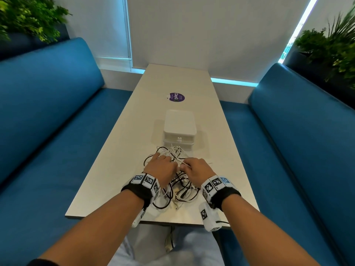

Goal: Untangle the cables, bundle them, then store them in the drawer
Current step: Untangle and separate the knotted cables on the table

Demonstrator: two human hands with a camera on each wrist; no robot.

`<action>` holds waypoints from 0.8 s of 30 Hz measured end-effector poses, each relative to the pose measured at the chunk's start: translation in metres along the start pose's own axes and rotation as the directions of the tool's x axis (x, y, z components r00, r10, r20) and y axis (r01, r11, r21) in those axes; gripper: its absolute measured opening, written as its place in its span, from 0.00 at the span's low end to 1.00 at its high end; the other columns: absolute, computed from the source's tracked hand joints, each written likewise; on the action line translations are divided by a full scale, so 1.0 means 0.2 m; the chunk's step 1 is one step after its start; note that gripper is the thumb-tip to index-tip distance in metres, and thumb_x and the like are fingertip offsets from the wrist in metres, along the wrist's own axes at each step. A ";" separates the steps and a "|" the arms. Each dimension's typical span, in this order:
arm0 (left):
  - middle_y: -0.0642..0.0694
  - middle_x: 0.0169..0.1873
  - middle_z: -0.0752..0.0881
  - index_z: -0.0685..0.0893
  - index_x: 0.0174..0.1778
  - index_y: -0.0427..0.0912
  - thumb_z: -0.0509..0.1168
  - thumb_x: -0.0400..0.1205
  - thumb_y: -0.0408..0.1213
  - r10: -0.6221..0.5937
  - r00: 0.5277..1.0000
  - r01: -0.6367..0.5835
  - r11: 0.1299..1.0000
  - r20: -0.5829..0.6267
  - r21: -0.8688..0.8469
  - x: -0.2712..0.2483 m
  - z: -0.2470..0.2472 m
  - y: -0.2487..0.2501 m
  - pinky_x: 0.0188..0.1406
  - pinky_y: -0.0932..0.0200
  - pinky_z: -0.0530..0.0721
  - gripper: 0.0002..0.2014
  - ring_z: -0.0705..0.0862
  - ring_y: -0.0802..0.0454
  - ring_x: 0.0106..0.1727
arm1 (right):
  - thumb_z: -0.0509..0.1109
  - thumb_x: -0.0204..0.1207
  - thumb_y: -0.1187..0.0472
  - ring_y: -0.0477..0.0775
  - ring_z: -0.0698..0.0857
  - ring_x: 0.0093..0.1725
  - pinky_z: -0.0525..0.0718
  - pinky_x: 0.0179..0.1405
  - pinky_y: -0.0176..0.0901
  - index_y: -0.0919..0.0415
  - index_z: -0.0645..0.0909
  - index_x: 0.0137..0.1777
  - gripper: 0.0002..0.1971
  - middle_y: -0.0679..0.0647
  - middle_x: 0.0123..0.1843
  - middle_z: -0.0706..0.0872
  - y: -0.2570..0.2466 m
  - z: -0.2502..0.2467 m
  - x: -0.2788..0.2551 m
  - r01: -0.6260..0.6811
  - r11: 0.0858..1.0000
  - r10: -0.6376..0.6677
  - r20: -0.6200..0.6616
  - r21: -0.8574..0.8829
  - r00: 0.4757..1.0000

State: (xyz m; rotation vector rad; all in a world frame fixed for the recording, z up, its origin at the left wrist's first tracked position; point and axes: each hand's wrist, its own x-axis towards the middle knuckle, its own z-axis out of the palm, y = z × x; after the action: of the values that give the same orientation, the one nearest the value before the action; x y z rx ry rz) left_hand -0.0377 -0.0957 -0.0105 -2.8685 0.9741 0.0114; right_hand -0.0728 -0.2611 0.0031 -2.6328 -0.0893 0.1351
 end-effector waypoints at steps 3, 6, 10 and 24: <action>0.43 0.63 0.82 0.81 0.62 0.45 0.50 0.90 0.48 0.002 1.000 -0.001 0.999 0.023 -0.036 0.00 0.02 -0.03 0.81 0.40 0.58 0.18 0.77 0.42 0.70 | 0.63 0.84 0.51 0.58 0.83 0.42 0.77 0.38 0.47 0.53 0.81 0.42 0.12 0.53 0.38 0.86 0.04 -0.03 0.01 -0.030 0.999 0.030 -0.009 -0.038 1.000; 0.45 0.64 0.81 0.81 0.63 0.48 0.48 0.91 0.50 0.000 0.999 0.003 0.998 0.039 -0.067 -0.01 0.05 -0.06 0.82 0.40 0.56 0.18 0.75 0.45 0.72 | 0.62 0.84 0.49 0.58 0.85 0.46 0.83 0.45 0.48 0.51 0.85 0.49 0.12 0.54 0.44 0.89 0.13 -0.06 -0.01 -0.107 0.991 0.105 -0.022 -0.080 0.994; 0.47 0.64 0.81 0.81 0.62 0.50 0.47 0.91 0.51 0.016 1.000 -0.013 0.997 0.025 -0.080 -0.01 0.06 -0.08 0.82 0.39 0.54 0.19 0.75 0.48 0.72 | 0.60 0.85 0.48 0.58 0.85 0.45 0.85 0.45 0.48 0.49 0.84 0.51 0.12 0.54 0.45 0.89 0.23 -0.09 -0.05 -0.189 0.974 0.180 -0.079 -0.124 0.980; 0.43 0.57 0.78 0.73 0.64 0.43 0.59 0.86 0.35 0.056 0.985 -0.067 0.996 -0.162 -0.065 0.02 0.05 0.04 0.66 0.44 0.69 0.10 0.77 0.41 0.59 | 0.62 0.84 0.54 0.60 0.87 0.51 0.82 0.48 0.46 0.54 0.77 0.71 0.17 0.58 0.50 0.90 0.07 0.00 -0.05 -0.013 0.999 0.006 -0.171 -0.039 0.985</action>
State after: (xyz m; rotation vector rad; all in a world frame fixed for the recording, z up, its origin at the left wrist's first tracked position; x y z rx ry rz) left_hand -0.0385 -0.1026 -0.0217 -2.9394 1.1125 -0.1864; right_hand -0.0824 -0.2745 -0.0028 -2.6732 -0.0207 -0.0910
